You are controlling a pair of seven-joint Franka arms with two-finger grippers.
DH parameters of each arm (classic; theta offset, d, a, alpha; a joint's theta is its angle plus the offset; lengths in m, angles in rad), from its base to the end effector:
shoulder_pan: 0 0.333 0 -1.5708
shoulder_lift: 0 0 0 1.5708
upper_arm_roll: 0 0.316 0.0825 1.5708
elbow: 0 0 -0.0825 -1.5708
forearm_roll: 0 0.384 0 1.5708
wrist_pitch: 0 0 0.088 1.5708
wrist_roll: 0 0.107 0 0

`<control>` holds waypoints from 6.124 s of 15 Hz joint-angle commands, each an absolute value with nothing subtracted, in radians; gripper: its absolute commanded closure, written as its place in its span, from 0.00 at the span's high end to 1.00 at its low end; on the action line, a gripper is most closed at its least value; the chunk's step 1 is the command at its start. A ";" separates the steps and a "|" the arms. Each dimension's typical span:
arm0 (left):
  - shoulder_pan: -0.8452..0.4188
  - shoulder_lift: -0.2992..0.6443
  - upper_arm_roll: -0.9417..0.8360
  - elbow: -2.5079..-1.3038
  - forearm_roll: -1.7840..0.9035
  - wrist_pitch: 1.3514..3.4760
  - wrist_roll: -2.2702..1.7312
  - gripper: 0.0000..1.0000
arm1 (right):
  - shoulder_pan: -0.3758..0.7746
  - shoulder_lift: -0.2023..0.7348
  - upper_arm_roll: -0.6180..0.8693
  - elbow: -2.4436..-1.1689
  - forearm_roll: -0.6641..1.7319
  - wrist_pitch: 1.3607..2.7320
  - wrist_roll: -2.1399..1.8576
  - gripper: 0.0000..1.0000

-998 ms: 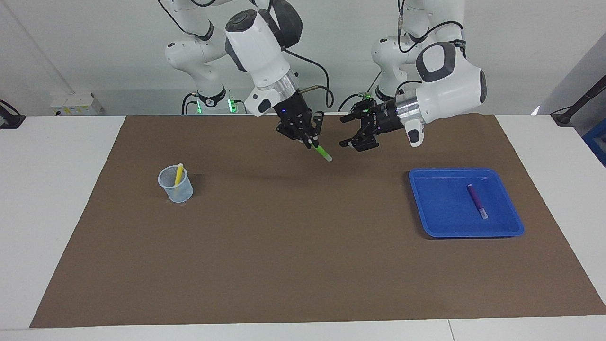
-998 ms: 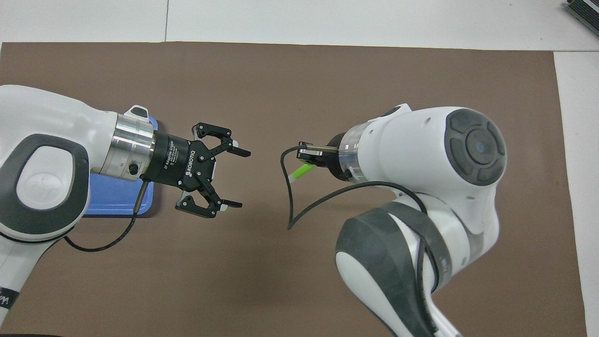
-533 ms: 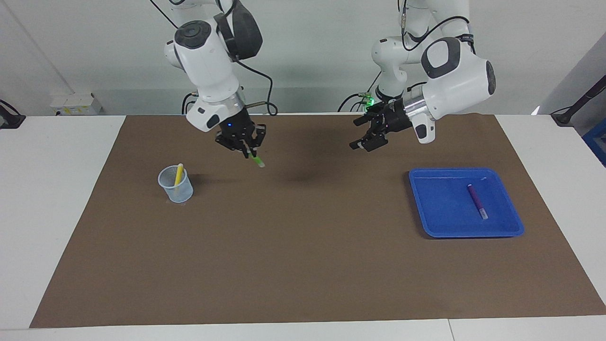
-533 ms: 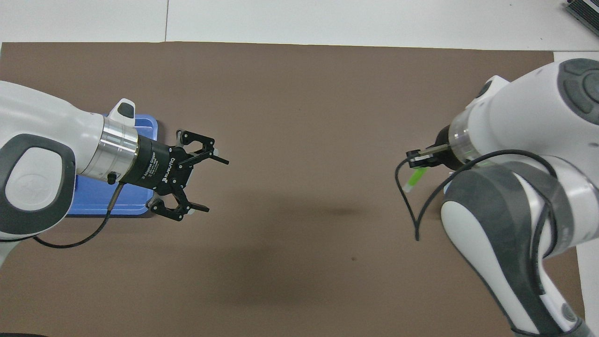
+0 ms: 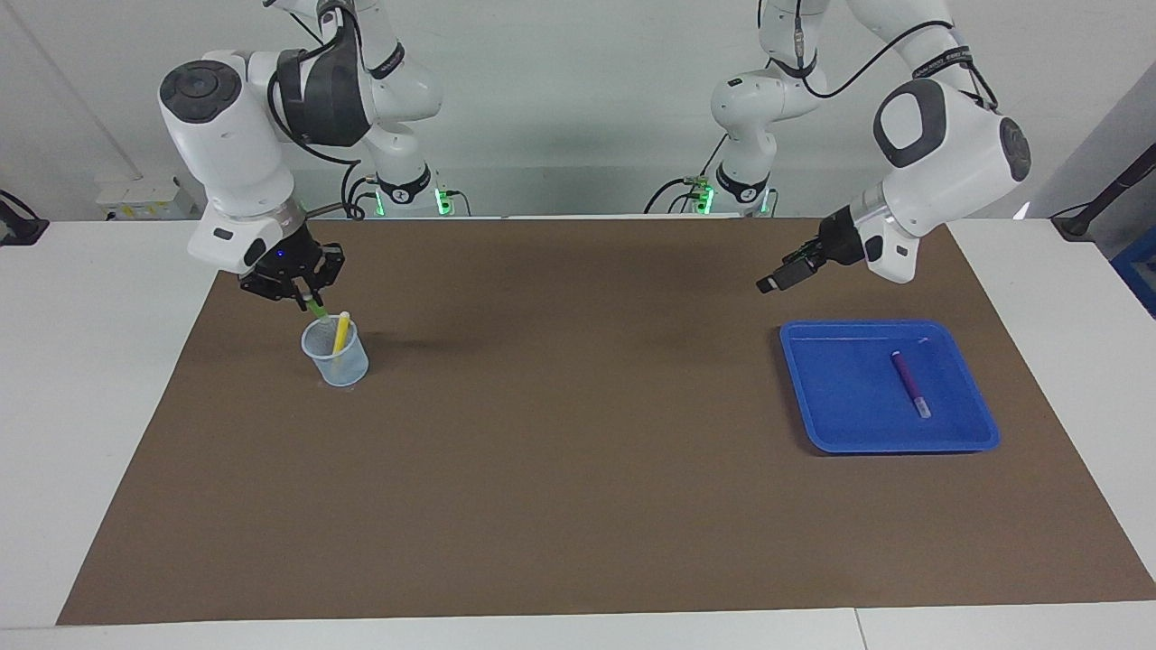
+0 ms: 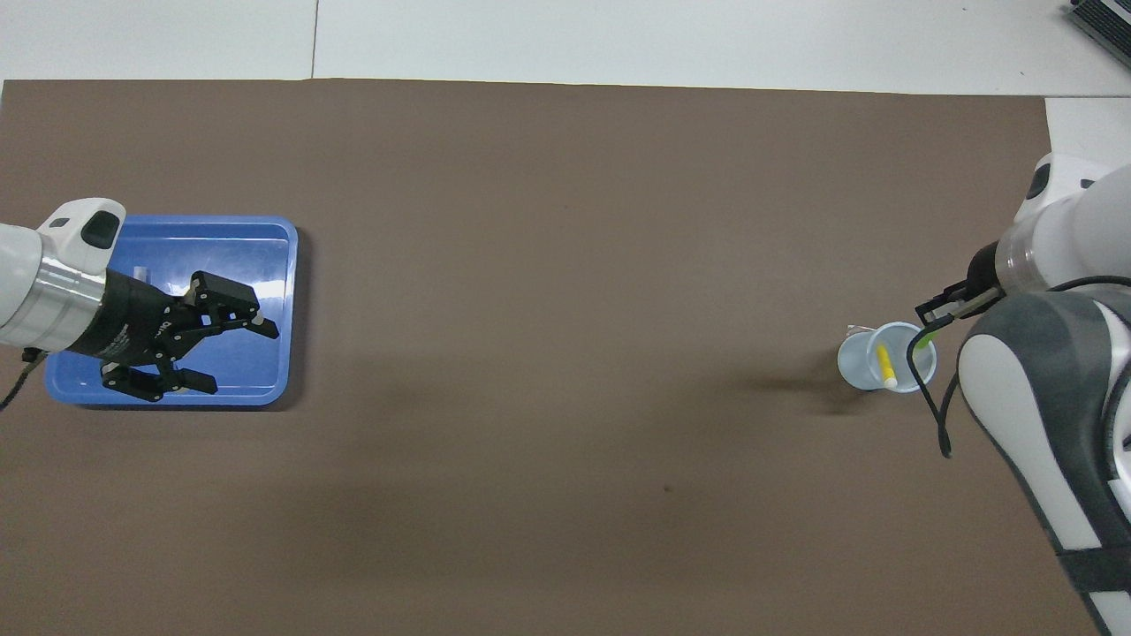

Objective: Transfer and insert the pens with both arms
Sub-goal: 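Insert the green pen into the clear cup with the right gripper, then grasp the purple pen in the blue tray with the left gripper, then lift the purple pen toward the right gripper while the right gripper approaches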

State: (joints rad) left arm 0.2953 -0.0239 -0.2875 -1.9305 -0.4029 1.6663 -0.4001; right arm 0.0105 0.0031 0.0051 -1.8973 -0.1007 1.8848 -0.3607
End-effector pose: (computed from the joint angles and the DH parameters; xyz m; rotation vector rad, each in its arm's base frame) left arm 0.5277 -0.0353 0.4840 2.6899 0.6824 -0.4356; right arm 0.5600 0.0012 0.4945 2.9865 0.6181 -0.0485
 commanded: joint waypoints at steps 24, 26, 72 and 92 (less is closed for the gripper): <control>0.471 0.245 -0.290 -1.973 0.034 2.224 0.239 1.00 | 0.113 -0.037 0.035 -1.919 0.417 2.022 0.145 1.00; 0.469 0.274 -0.290 -1.960 0.035 2.244 0.241 1.00 | 0.153 -0.038 0.035 -1.917 0.472 2.060 0.253 1.00; 0.403 0.279 -0.347 -1.761 -0.086 1.875 -0.317 0.00 | 0.359 -0.023 0.046 -1.934 0.540 2.295 0.612 1.00; 0.244 0.143 -0.459 -1.815 -0.742 1.735 -1.423 0.00 | 0.492 -0.006 0.086 -1.853 0.453 2.315 0.753 1.00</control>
